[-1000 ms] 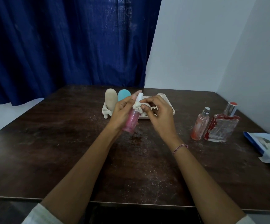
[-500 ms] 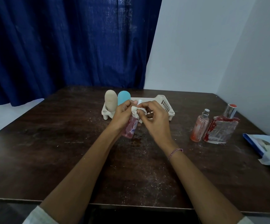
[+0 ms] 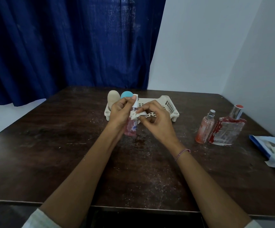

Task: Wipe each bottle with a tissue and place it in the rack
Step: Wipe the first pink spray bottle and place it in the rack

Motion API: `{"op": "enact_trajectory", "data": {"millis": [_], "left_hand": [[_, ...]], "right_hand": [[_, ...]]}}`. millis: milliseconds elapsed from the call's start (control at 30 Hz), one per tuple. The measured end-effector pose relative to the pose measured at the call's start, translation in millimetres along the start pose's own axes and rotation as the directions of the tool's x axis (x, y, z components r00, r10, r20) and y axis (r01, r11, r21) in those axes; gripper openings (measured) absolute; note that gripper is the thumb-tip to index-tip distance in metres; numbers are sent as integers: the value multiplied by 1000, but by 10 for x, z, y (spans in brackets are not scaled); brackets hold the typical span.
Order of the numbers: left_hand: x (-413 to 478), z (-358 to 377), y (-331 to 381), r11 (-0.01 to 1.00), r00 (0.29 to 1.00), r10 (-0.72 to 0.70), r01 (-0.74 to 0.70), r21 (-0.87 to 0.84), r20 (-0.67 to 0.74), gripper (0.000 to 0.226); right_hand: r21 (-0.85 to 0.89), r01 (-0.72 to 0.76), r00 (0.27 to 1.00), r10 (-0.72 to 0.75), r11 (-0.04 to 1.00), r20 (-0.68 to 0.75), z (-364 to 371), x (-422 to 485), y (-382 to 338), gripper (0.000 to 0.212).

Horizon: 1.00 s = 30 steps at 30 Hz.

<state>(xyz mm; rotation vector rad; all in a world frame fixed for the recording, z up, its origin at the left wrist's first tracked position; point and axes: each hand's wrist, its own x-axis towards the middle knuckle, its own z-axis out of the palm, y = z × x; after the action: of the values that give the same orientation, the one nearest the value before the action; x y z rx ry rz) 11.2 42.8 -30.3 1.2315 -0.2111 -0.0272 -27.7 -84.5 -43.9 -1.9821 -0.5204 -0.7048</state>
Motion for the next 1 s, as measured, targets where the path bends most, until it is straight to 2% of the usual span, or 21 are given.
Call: {"op": "enact_trajectory", "data": {"millis": [100, 267, 500, 733, 833, 933, 1000], "left_hand": [[4, -12, 35, 997, 998, -19, 15, -81, -52, 18], [6, -18, 57, 995, 990, -41, 28, -99, -135, 22], [-7, -11, 59, 994, 994, 4, -15, -104, -106, 21], [16, -14, 35, 994, 995, 67, -73, -83, -76, 17], [16, -11, 23, 991, 994, 99, -103, -84, -44, 18], [22, -11, 13, 988, 989, 144, -144, -47, -17, 19], [32, -8, -11, 986, 987, 160, -160, -37, -3, 18]], "right_hand": [[88, -61, 990, 48, 994, 136, -10, -17, 8, 21], [59, -84, 960, 65, 995, 271, -32, -15, 58, 27], [-142, -37, 864, 103, 989, 493, -86, -23, 131, 22], [-228, -82, 804, 199, 970, 560, -201, 2, 175, 24], [-181, -173, 821, 243, 968, 516, -208, -19, 169, 23], [-154, -202, 930, 238, 967, 280, -197, 6, 134, 24], [-132, -219, 964, 235, 967, 122, -178, 24, 119, 22]]}}
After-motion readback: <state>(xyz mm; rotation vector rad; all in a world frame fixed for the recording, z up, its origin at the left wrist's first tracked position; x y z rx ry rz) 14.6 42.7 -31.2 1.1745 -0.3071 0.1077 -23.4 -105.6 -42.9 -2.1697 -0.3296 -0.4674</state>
